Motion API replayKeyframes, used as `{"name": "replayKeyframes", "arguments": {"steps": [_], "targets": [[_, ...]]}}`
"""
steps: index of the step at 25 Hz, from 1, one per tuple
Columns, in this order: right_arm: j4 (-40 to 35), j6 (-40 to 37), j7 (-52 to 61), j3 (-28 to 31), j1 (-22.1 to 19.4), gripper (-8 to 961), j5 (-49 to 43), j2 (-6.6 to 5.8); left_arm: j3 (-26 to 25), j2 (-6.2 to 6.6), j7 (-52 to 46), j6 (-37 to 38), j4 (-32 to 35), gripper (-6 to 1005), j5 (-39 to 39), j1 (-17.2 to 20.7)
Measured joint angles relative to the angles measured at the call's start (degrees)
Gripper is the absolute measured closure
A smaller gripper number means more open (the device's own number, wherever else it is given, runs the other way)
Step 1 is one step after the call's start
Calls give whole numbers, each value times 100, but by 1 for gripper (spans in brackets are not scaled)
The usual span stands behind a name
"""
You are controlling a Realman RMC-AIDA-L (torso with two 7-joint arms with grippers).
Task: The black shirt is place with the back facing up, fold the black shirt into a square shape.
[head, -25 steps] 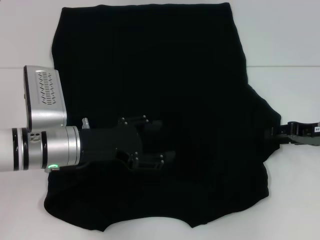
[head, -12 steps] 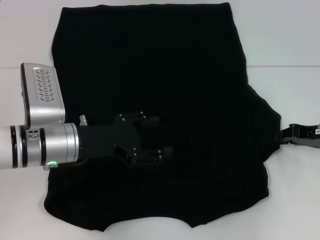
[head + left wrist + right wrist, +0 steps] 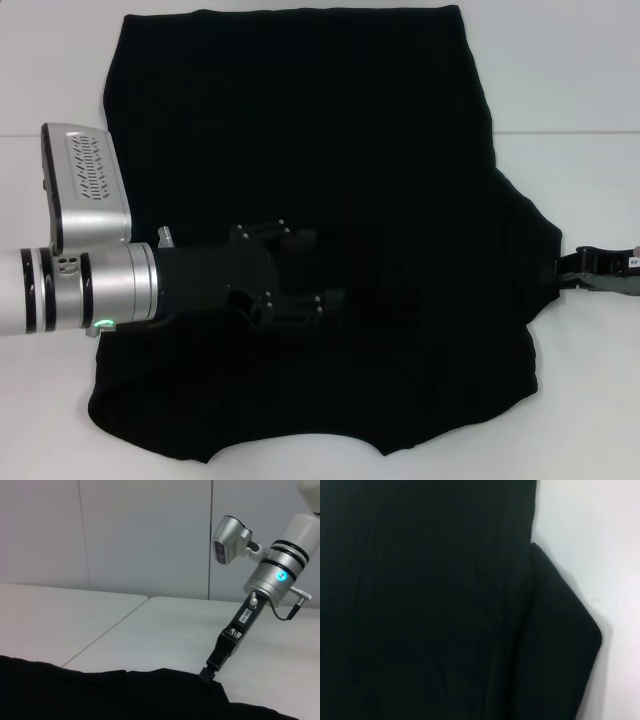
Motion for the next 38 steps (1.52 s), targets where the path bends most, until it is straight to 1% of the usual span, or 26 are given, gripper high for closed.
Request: {"name": "replayKeyframes", "arguments": {"steps": [5,11,21,24,29,35,37,38], "targets": [[0,4,34,-23,-30,661,-1,1,0,0,-14,0,0,171,0,-5],[2,90,37,-21,-13,667,-1,2,0,4,-137,0,24,171,-2,-12],[9,166,37,-31,51,676,-1,58,0,1,-140,-17,27,171,-14,-11],[11,225,37,-30,55,766,-1,90,0,0,-140,-50,26,172,-17,-9],[19,311,-3,-34,52,856,-1,133,0,5,-141,-59,27,172,-18,-7],[-73,316,-140,38,-12,951,92,154,0,8,-141,-60,35,172,-39,-12],[-161,305,-303,137,-149,951,299,137,0,9,-141,-52,41,172,-73,-12],[-161,305,-303,137,-149,950,299,137,0,9,-143,-42,47,172,-94,-11]]}}
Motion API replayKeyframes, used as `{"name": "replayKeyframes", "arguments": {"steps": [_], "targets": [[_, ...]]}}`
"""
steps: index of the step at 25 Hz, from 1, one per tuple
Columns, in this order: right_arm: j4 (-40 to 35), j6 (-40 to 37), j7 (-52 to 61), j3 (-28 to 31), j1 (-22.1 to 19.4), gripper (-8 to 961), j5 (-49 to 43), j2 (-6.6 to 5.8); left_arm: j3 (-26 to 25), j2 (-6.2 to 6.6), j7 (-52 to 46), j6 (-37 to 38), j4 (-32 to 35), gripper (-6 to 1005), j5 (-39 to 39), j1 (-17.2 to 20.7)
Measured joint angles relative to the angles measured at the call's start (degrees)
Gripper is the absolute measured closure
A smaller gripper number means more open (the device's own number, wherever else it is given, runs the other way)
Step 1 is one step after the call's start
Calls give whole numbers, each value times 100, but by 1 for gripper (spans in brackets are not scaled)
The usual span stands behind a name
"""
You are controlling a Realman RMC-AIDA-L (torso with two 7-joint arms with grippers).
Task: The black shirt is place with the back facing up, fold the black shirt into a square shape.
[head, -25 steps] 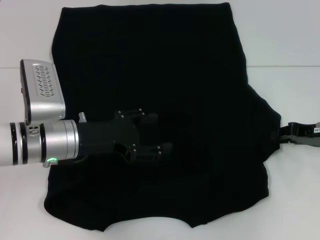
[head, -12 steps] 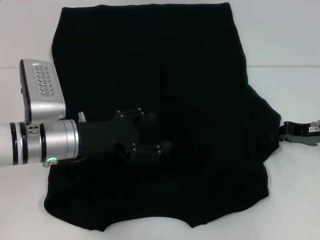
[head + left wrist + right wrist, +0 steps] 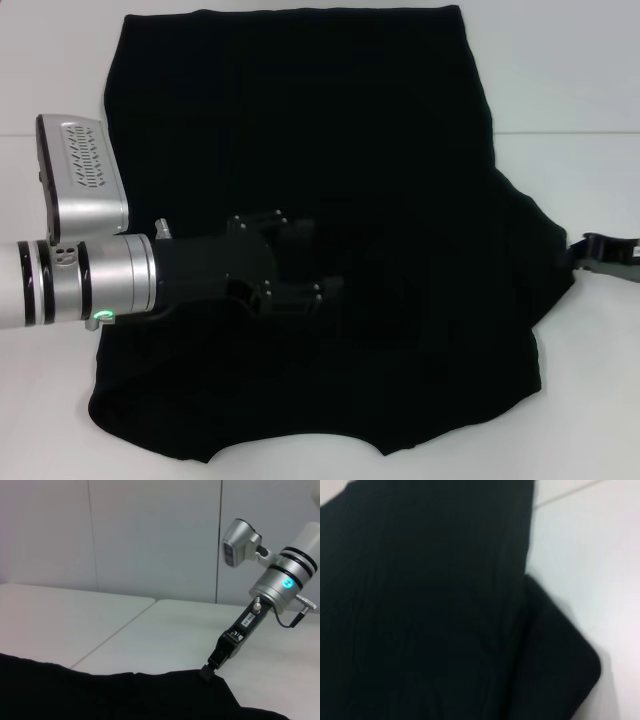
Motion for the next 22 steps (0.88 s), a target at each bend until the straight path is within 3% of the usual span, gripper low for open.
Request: {"name": "replayKeyframes", "arguments": {"steps": [8,15,22], "targets": [[-312,-249,-224,299,-375,943,202,-118,0,-10,-67,34,2,171,-52,31],[-343,-360,-267,363,-428,935,202,-248,0,-19,-80,11,-35,171,-55,53],[-408,-376,-267,407,-484,926,202,-286,0,-25,-136,27,-39,172,-55,58]]}}
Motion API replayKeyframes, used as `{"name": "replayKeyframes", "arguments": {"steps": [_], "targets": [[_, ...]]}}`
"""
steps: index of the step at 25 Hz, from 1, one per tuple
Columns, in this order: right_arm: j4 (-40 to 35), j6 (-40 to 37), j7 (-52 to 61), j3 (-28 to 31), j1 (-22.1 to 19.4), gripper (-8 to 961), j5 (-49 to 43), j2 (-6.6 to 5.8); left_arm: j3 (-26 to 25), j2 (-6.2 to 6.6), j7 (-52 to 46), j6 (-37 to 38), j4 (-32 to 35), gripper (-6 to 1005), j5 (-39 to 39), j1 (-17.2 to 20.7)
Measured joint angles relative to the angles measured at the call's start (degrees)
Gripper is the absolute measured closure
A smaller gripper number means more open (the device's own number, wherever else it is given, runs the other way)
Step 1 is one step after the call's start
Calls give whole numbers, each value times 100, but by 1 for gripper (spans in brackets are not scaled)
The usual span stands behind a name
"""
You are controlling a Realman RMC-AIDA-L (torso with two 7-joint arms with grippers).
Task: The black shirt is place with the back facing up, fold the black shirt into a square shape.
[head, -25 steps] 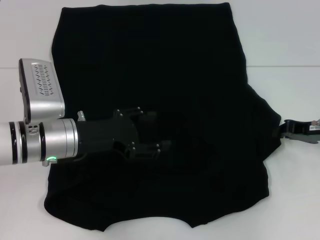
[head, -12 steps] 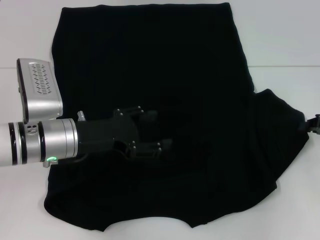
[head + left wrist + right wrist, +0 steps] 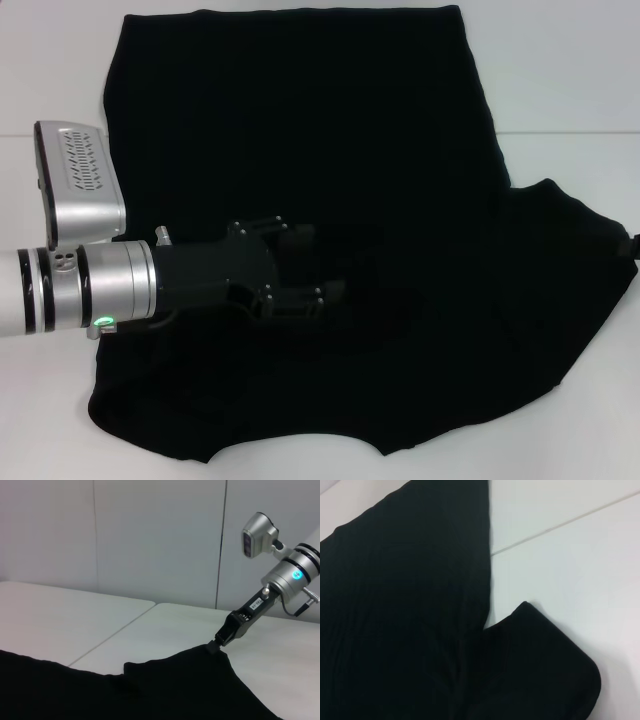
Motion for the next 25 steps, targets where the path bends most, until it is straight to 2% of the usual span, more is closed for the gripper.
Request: {"name": "replayKeyframes", "arguments": {"steps": [14,25], "targets": [[-268,-135,1,91,39,910,-4,-3,0,7,-19,-27,0,171,0,-24],[-639,-829,1,6,258,896,-39,-9,0,7,-139,9,45,172,-95,-1]]}}
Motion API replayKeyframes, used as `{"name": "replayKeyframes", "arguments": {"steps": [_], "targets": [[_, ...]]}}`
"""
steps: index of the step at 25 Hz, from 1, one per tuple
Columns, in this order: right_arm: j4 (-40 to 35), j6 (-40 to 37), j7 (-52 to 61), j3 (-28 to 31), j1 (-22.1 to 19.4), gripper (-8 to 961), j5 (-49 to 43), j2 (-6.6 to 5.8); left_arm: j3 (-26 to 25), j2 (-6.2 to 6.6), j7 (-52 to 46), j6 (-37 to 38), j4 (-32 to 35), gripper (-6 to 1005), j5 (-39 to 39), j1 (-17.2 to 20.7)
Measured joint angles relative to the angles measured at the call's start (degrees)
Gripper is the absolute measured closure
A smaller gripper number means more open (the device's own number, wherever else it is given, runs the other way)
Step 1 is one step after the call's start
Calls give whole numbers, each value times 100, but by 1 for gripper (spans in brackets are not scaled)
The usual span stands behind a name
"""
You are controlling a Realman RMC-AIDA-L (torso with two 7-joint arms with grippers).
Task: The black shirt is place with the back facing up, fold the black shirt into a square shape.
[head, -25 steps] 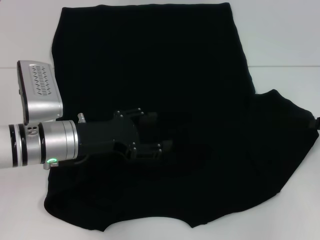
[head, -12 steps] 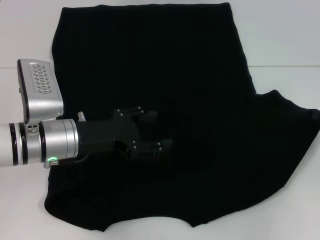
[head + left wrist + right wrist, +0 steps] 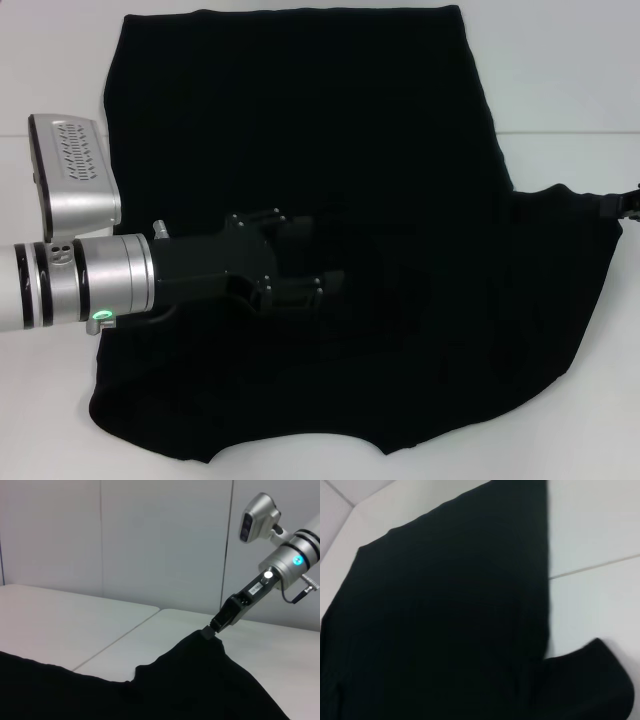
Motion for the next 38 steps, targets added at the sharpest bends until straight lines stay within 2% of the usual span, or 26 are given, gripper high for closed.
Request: {"name": "replayKeyframes", "arguments": {"steps": [7,15,23,34,38], "targets": [[-121,-165,0,-488,265,888,-6,31,-90,1,-32,-12,-14,172,-37,10],[-40,65,127,-1109,797,879,-58,254,-220,8,-38,6,-36,172,-51,30],[165,255,256,-1496,1204,869,-102,387,-286,18,-39,-34,-36,172,-54,61],[183,260,334,-1927,1401,856,-218,596,-291,18,-32,-117,-14,172,-54,64],[172,281,353,-1849,1364,699,-190,577,-291,18,-32,-175,-30,171,-54,64]]}}
